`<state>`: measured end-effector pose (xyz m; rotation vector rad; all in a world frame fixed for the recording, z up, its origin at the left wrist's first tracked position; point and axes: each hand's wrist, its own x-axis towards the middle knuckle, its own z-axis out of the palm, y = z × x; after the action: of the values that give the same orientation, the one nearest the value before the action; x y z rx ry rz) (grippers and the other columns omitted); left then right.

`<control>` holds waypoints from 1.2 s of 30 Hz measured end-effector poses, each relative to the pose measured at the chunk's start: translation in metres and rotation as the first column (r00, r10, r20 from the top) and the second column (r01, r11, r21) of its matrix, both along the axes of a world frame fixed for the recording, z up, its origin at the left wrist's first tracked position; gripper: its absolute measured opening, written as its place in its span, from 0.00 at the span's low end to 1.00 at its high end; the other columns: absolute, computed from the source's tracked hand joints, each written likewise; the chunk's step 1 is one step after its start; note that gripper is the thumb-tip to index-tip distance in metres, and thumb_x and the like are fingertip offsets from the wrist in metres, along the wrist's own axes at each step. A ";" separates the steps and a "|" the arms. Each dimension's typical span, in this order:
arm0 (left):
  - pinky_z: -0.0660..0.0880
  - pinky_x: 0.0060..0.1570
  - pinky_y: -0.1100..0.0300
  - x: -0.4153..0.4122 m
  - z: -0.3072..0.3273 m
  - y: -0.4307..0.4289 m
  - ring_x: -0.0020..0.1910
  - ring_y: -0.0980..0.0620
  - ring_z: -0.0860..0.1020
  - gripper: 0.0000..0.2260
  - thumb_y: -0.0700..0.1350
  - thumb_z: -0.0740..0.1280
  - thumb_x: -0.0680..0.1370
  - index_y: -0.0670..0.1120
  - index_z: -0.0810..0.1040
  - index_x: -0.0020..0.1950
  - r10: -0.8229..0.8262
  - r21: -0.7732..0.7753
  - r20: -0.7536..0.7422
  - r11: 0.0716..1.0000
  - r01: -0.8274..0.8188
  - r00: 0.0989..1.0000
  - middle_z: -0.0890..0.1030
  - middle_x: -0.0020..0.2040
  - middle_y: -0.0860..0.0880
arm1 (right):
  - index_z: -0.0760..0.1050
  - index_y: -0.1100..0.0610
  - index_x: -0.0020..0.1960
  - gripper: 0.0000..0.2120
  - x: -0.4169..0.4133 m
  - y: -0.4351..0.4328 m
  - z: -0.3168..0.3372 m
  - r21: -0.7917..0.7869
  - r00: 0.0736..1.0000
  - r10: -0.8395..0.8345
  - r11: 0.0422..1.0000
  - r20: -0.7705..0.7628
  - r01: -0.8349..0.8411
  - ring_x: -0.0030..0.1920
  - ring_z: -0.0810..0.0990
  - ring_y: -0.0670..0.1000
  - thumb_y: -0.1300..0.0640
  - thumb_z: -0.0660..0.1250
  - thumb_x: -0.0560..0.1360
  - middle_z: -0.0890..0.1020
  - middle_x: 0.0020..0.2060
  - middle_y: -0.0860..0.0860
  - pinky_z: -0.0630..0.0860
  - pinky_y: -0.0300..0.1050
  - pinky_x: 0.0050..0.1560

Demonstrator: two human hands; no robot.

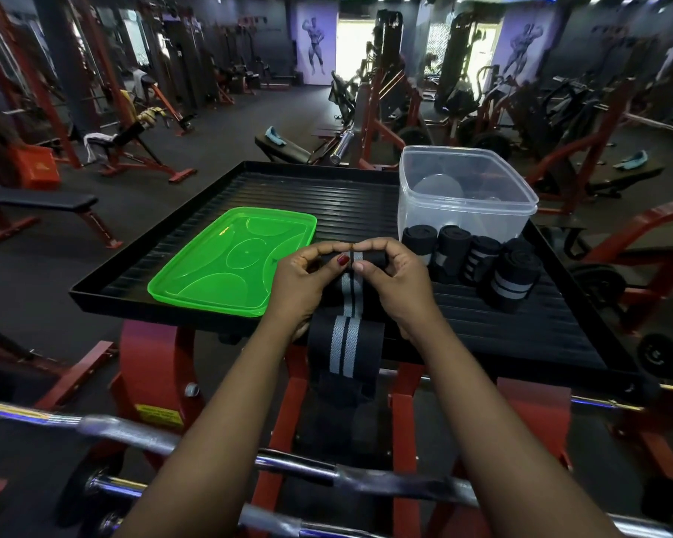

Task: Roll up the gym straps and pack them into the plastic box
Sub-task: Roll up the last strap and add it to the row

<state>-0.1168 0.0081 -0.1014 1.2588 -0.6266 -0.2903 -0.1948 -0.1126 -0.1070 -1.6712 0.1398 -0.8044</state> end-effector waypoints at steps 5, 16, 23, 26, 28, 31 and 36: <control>0.78 0.51 0.60 -0.002 0.000 0.000 0.45 0.53 0.81 0.11 0.30 0.70 0.71 0.43 0.82 0.48 0.063 -0.004 -0.011 0.998 -0.063 0.998 0.84 0.45 0.46 | 0.81 0.48 0.50 0.08 0.003 0.002 -0.001 0.037 0.999 0.021 0.999 -0.037 -0.019 0.55 0.81 0.51 0.59 0.71 0.74 0.84 0.49 0.49 0.76 0.52 0.61; 0.76 0.55 0.61 0.000 0.001 0.000 0.49 0.53 0.80 0.14 0.31 0.65 0.76 0.41 0.77 0.61 -0.010 0.063 -0.030 0.998 0.011 1.000 0.82 0.53 0.42 | 0.79 0.52 0.61 0.14 0.001 -0.003 0.001 -0.047 0.980 -0.162 0.986 -0.117 0.158 0.55 0.81 0.45 0.58 0.70 0.76 0.84 0.53 0.49 0.75 0.39 0.60; 0.79 0.48 0.59 -0.003 0.001 -0.003 0.39 0.55 0.81 0.11 0.32 0.70 0.73 0.38 0.80 0.55 0.094 0.032 -0.127 0.995 -0.090 0.988 0.84 0.37 0.51 | 0.80 0.53 0.58 0.11 0.000 0.000 0.002 0.060 0.980 -0.161 0.984 -0.116 0.169 0.56 0.81 0.48 0.61 0.69 0.76 0.84 0.53 0.51 0.75 0.44 0.63; 0.78 0.43 0.65 -0.006 0.002 -0.003 0.37 0.59 0.81 0.13 0.30 0.69 0.72 0.39 0.80 0.55 0.083 0.026 -0.098 0.996 -0.081 0.992 0.84 0.35 0.53 | 0.80 0.52 0.51 0.11 -0.003 0.001 0.004 0.121 0.994 -0.089 0.988 -0.066 0.096 0.52 0.81 0.48 0.66 0.69 0.75 0.84 0.50 0.53 0.75 0.48 0.62; 0.78 0.47 0.63 -0.004 0.001 -0.002 0.40 0.56 0.81 0.13 0.29 0.70 0.71 0.43 0.81 0.52 0.110 0.033 -0.080 0.994 -0.108 0.991 0.85 0.39 0.52 | 0.80 0.50 0.49 0.13 -0.002 0.002 0.004 0.115 0.997 -0.054 0.992 -0.050 0.059 0.48 0.79 0.49 0.68 0.69 0.74 0.83 0.48 0.53 0.75 0.50 0.59; 0.78 0.45 0.63 -0.003 0.001 0.000 0.39 0.56 0.81 0.14 0.29 0.69 0.71 0.46 0.81 0.49 0.147 0.066 -0.028 0.987 -0.145 0.989 0.84 0.37 0.52 | 0.79 0.48 0.48 0.14 0.001 0.003 0.001 0.099 0.999 -0.018 0.995 -0.033 0.021 0.45 0.72 0.53 0.67 0.69 0.72 0.82 0.49 0.51 0.72 0.52 0.51; 0.77 0.45 0.65 -0.004 0.001 0.000 0.39 0.59 0.81 0.13 0.28 0.68 0.72 0.41 0.80 0.53 0.199 0.046 0.001 0.979 -0.199 0.980 0.83 0.43 0.48 | 0.77 0.51 0.60 0.14 0.002 0.003 0.000 0.097 0.990 -0.064 0.992 -0.127 0.077 0.56 0.80 0.51 0.59 0.71 0.75 0.83 0.54 0.53 0.75 0.49 0.60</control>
<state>-0.1208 0.0083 -0.1000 1.3535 -0.4882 -0.1409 -0.1933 -0.1094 -0.1065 -1.6268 0.3231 -0.7343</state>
